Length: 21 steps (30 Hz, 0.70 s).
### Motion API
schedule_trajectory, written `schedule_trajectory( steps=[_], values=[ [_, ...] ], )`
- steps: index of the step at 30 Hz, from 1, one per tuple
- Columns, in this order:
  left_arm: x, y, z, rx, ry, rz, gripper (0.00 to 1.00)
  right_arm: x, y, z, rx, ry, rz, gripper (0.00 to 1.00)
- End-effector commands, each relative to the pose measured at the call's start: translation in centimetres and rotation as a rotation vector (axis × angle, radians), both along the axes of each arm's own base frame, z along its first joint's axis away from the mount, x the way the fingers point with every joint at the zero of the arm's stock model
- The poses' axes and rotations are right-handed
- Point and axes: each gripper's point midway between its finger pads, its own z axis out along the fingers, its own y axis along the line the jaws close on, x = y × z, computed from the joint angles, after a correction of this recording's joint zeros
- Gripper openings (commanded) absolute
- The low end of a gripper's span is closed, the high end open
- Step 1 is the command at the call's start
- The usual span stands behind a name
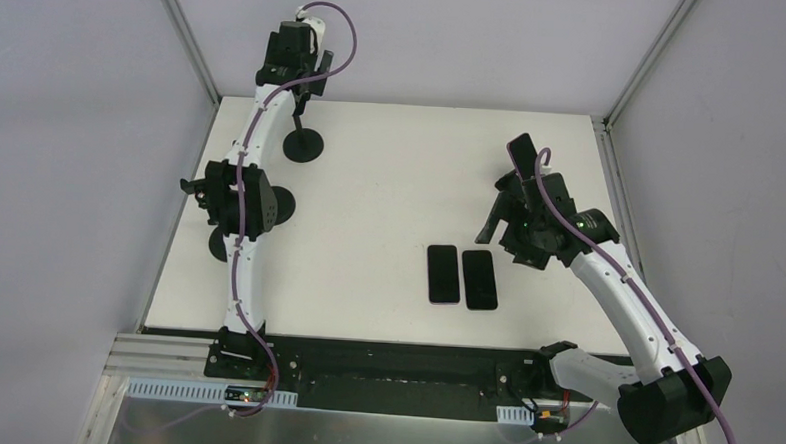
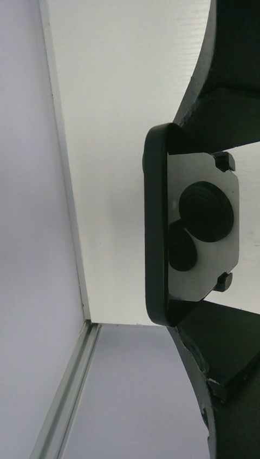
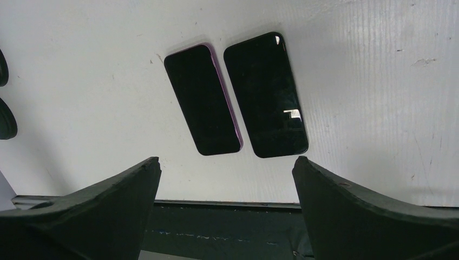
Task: Remove the phone from the phone stand
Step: Move the phone stand with the phone to the center of the board.
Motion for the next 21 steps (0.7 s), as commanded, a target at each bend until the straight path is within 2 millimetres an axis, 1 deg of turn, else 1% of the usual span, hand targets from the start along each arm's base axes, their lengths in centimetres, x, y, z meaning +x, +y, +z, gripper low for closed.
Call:
schedule_trajectory(
  steps=[1, 8, 11, 14, 17, 18, 19, 21],
  values=[
    [0.9, -0.1, 2.9, 0.015, -0.101, 0.031, 0.91, -0.5, -0.7, 0.3, -0.023, -0.007, 0.003, 0.97],
    [1.2, -0.3, 3.4, 0.018, -0.126, 0.030, 0.80, -0.4, -0.6, 0.1, -0.027, 0.000, 0.014, 0.97],
    [1.2, -0.8, 3.8, -0.001, -0.137, 0.014, 0.71, -0.3, -0.5, -0.1, -0.028, 0.009, 0.019, 0.97],
    [0.8, -2.5, 4.4, -0.036, -0.143, -0.055, 0.57, -0.2, -0.4, -0.1, -0.027, 0.014, 0.020, 0.97],
    [0.1, -4.5, 5.4, -0.021, -0.147, -0.135, 0.24, -0.1, -0.2, -0.3, -0.021, 0.017, 0.023, 0.97],
    [-0.2, -5.1, 5.7, -0.011, -0.147, -0.156, 0.19, -0.1, -0.1, -0.3, -0.019, 0.019, 0.023, 0.97],
    [-0.5, -5.6, 6.0, -0.011, -0.150, -0.179, 0.16, -0.1, -0.1, -0.3, -0.015, 0.021, 0.023, 0.97],
    [-1.2, -6.6, 6.9, -0.040, -0.162, -0.211, 0.15, 0.0, 0.0, -0.4, -0.014, 0.022, 0.021, 0.97]
  ],
)
